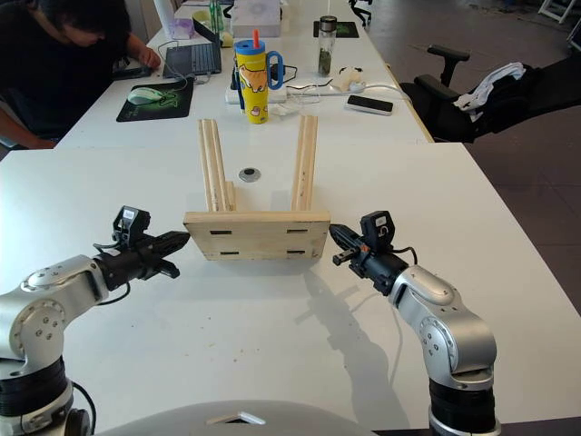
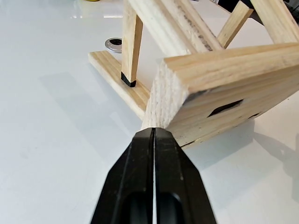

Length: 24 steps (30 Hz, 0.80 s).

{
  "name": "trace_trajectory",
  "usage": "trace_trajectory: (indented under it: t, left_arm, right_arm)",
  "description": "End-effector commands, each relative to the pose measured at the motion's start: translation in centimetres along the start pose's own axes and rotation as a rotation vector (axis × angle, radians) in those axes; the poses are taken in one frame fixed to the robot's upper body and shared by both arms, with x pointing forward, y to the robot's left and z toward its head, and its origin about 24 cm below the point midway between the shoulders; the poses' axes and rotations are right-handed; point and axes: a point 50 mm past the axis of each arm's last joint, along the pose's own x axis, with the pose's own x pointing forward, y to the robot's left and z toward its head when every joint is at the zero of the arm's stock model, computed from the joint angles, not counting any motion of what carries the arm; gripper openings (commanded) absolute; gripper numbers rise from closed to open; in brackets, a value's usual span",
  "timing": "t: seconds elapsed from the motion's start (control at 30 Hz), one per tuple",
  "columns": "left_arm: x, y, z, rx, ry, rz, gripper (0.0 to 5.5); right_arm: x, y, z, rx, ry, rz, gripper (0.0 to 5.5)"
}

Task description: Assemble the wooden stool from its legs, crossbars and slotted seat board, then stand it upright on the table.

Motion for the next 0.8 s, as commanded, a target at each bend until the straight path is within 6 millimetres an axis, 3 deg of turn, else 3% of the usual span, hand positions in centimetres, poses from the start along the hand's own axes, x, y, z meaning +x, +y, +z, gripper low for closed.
trace_trajectory:
  t: [0.03, 0.27, 0.33, 0.43, 0.67, 0.8]
  left_arm:
    - [-0.6, 0.5, -0.8, 0.083, -0.004, -0.215, 0.26]
    - [-3.5, 4.4, -2.4, 0.168, 0.109, -0.266, 1.23]
    - [-3.6, 4.7, -2.2, 0.226, 0.127, -0.308, 1.48]
    - [-2.6, 4.9, -1.4, 0.301, 0.095, -0.366, 1.89]
    - [0.8, 4.2, 0.0, 0.392, 0.047, -0.513, 2.94]
    - [1.5, 4.5, 0.3, 0.437, 0.067, -0.533, 3.23]
  right_arm:
    - [-0.7, -0.3, -1.2, -0.076, 0.056, 0.156, 0.37]
    - [-2.3, -4.7, -3.6, -0.376, 0.185, 0.179, 1.38]
    - [-2.7, -5.7, -3.9, -0.330, 0.215, 0.267, 1.65]
    - [-2.4, -6.6, -3.2, -0.291, 0.175, 0.353, 2.07]
    - [0.3, -6.8, -1.4, -0.345, 0.167, 0.543, 3.17]
    - [1.6, -6.7, -0.6, -0.363, 0.152, 0.609, 3.34]
